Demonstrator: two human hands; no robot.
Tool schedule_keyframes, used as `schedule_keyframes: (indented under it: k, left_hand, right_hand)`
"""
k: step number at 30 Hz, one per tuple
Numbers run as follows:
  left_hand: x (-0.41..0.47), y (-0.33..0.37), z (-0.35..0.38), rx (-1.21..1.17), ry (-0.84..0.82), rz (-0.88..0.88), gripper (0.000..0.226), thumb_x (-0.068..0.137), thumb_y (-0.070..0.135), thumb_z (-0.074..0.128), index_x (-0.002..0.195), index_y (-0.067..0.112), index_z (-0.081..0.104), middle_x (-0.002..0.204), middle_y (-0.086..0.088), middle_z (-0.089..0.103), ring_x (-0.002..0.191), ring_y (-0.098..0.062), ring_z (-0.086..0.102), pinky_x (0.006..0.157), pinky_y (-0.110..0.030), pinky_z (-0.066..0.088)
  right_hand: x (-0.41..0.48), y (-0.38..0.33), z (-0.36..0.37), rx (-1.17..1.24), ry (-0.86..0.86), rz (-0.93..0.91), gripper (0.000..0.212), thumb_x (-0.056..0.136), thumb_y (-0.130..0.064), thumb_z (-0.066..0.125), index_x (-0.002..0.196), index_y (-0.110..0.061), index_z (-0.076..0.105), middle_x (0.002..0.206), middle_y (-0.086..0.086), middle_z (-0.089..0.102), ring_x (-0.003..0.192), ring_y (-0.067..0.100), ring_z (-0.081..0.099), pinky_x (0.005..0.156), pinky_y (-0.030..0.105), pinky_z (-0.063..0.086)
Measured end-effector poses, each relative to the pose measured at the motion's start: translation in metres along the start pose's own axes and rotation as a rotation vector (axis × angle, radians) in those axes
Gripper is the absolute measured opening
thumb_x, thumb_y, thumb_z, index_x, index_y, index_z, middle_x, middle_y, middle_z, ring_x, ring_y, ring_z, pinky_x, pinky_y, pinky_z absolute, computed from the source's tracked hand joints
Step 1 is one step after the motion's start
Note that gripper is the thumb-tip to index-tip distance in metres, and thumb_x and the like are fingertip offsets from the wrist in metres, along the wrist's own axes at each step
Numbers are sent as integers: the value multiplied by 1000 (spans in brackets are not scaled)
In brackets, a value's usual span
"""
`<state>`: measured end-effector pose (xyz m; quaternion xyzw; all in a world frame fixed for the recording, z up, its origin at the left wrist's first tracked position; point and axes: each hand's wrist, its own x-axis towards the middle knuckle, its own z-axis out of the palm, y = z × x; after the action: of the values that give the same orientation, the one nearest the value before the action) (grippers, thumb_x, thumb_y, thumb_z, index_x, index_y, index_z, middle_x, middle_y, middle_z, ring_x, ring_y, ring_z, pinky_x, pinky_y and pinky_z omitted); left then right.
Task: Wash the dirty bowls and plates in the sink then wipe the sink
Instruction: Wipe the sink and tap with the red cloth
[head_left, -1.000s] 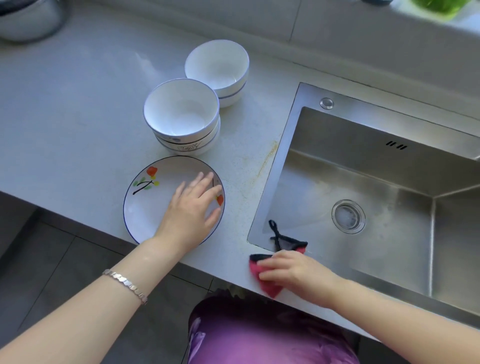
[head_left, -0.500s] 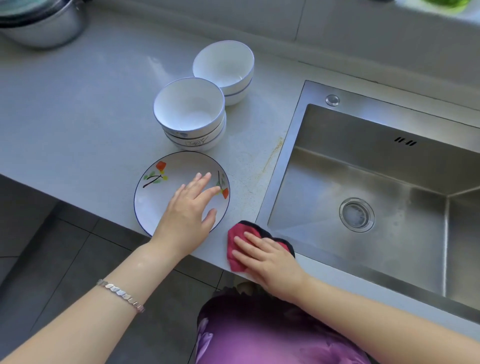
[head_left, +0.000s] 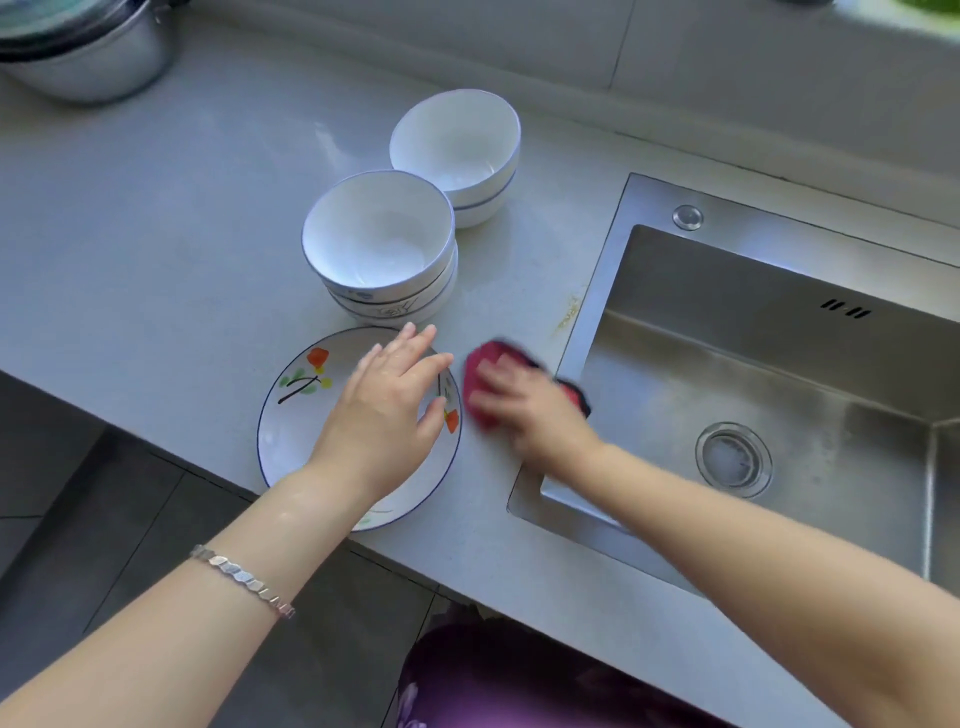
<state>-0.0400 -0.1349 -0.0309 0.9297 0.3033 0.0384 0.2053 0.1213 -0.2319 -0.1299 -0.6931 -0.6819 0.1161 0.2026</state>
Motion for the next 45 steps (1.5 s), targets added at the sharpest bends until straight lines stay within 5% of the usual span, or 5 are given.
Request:
schedule_keyframes:
  k: [13, 20, 27, 32, 45]
  left_hand:
    - [97, 36, 34, 218, -406, -132, 67, 95, 39, 47, 148, 15, 14, 159, -1, 0, 146, -15, 3, 113, -31, 19]
    - [125, 45, 65, 224, -534, -384, 107, 80, 44, 67, 148, 4, -5, 157, -14, -13, 145, -31, -9, 118, -36, 10]
    - [135, 36, 59, 289, -551, -311, 113, 73, 57, 67, 149, 7, 1, 158, -10, -4, 146, -26, 3, 113, -30, 22]
    - [141, 36, 59, 329, -580, -276, 114, 73, 60, 65, 149, 4, 1, 158, -15, -2, 146, -30, 4, 113, -32, 22]
    - [134, 31, 57, 213, -563, -310, 113, 72, 56, 69, 149, 7, 2, 158, -11, -4, 146, -28, -2, 115, -30, 10]
  right_hand:
    - [64, 163, -76, -115, 28, 662, 44, 98, -32, 35, 143, -31, 33, 157, 7, 11, 145, 25, 7, 115, 38, 10]
    - [36, 119, -51, -205, -66, -144, 39, 85, -39, 40, 111, -32, 68, 125, 3, 62, 103, 30, 64, 79, 39, 52]
    - [135, 189, -75, -173, -12, 500, 48, 92, -51, 29, 136, -38, 42, 154, 4, 24, 143, 27, 16, 115, 42, 13]
    - [110, 168, -50, -237, -47, -131, 43, 87, -37, 38, 120, -26, 63, 134, 13, 53, 123, 38, 50, 93, 48, 44]
    - [148, 233, -88, -179, 98, 554, 43, 98, -27, 36, 140, -21, 41, 153, 12, 23, 142, 31, 16, 115, 39, 13]
